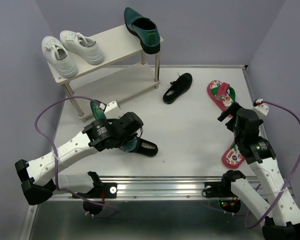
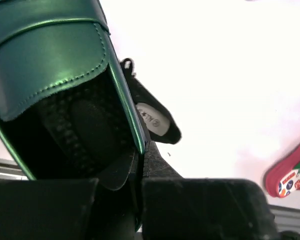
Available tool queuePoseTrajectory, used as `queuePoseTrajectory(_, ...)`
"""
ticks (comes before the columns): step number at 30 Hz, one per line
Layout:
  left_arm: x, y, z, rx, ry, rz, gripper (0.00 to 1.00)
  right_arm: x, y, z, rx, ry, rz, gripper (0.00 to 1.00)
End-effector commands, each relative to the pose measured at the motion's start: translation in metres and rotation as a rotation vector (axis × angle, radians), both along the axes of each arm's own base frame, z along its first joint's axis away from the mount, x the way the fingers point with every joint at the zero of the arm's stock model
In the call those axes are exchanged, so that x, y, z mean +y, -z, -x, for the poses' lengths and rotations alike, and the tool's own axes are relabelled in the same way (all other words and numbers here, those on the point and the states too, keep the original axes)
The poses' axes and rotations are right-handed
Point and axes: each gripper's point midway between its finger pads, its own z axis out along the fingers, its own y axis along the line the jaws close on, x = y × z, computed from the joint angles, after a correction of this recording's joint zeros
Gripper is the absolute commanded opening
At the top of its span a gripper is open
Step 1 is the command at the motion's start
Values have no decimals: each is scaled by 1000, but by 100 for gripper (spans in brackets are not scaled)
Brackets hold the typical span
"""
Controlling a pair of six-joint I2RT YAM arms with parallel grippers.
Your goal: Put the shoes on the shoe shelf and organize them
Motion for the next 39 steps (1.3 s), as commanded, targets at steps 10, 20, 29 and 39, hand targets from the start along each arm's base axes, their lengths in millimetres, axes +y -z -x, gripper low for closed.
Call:
queuePoseTrajectory(10,-112,-66,0,-174,477,-284,0,-6,-4,-1,-34,24,14,100)
queuePoseTrajectory(20,-127,-145,-4,-311,594,-229,0,-9,-4,1,-37,37,29,100)
queuePoseTrajectory(29,-108,-207,-11,-447,568,-207,0,-6,-7,-5,-44,23,23,100)
queuePoseTrajectory(39,-83,-248,-31,-557,419,-219,0,2,-8,-15,-45,-2,0,100)
